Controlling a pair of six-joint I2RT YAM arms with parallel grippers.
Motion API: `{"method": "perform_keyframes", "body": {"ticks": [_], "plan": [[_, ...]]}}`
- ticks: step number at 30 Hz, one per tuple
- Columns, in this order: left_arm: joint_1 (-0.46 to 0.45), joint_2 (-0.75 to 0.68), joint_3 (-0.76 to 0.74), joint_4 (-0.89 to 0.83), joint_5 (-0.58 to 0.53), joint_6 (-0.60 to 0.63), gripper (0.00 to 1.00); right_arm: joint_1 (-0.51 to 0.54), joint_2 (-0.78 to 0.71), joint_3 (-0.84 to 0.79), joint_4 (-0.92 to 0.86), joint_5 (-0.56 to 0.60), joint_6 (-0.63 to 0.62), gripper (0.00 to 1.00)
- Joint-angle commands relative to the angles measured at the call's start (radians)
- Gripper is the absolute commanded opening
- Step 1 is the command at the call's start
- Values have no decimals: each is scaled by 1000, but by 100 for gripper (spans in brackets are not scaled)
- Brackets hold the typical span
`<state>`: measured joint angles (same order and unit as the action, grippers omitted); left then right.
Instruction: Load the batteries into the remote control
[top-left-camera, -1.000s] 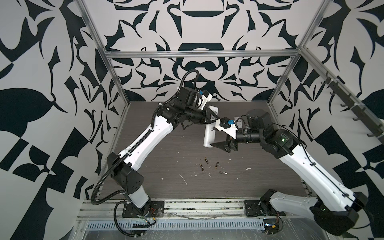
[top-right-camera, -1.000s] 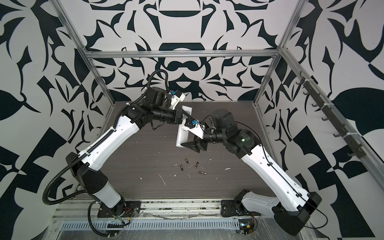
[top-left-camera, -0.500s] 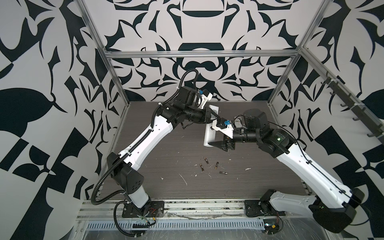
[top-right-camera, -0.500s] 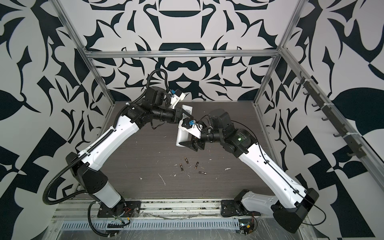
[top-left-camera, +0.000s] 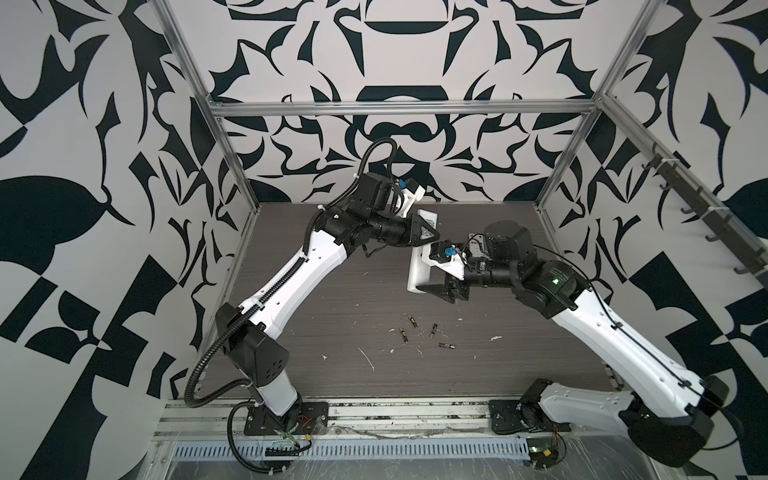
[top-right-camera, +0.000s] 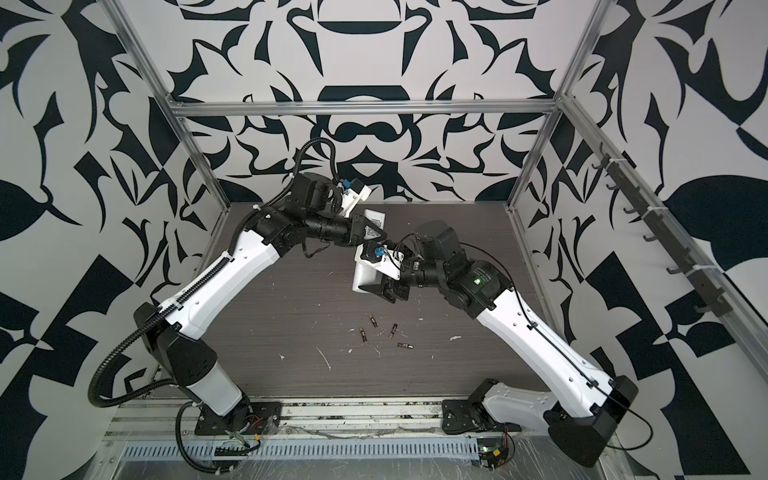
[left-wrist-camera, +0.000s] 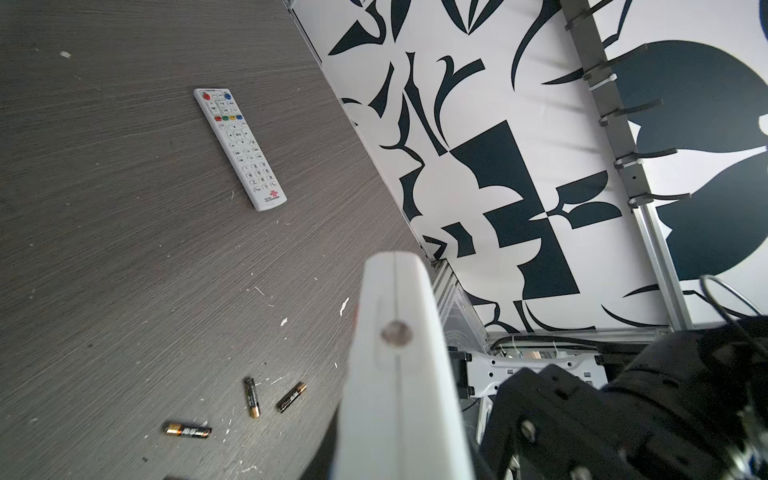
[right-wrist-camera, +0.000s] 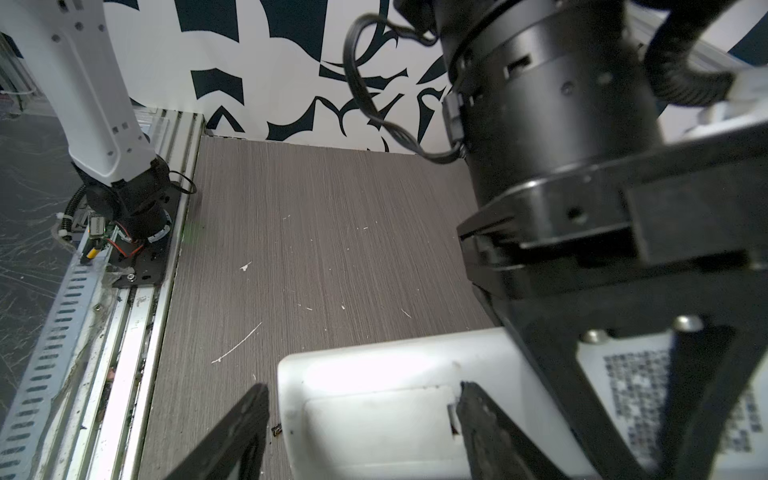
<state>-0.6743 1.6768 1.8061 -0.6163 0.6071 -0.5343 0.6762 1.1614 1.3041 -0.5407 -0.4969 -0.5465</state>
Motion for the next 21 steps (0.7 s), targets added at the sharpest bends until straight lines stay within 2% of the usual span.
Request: {"method": "perform_keyframes", "body": {"ticks": [1, 13, 21], "plan": [[-11, -15, 7, 61, 73, -27, 0, 5, -3, -34, -5, 2, 15, 75], [-7, -4, 18, 67, 66, -29, 0, 6, -34, -84, -9, -35, 60, 73], [-5, 6, 21, 54, 56, -21, 0, 6, -60, -80, -25, -84, 105, 69]]}}
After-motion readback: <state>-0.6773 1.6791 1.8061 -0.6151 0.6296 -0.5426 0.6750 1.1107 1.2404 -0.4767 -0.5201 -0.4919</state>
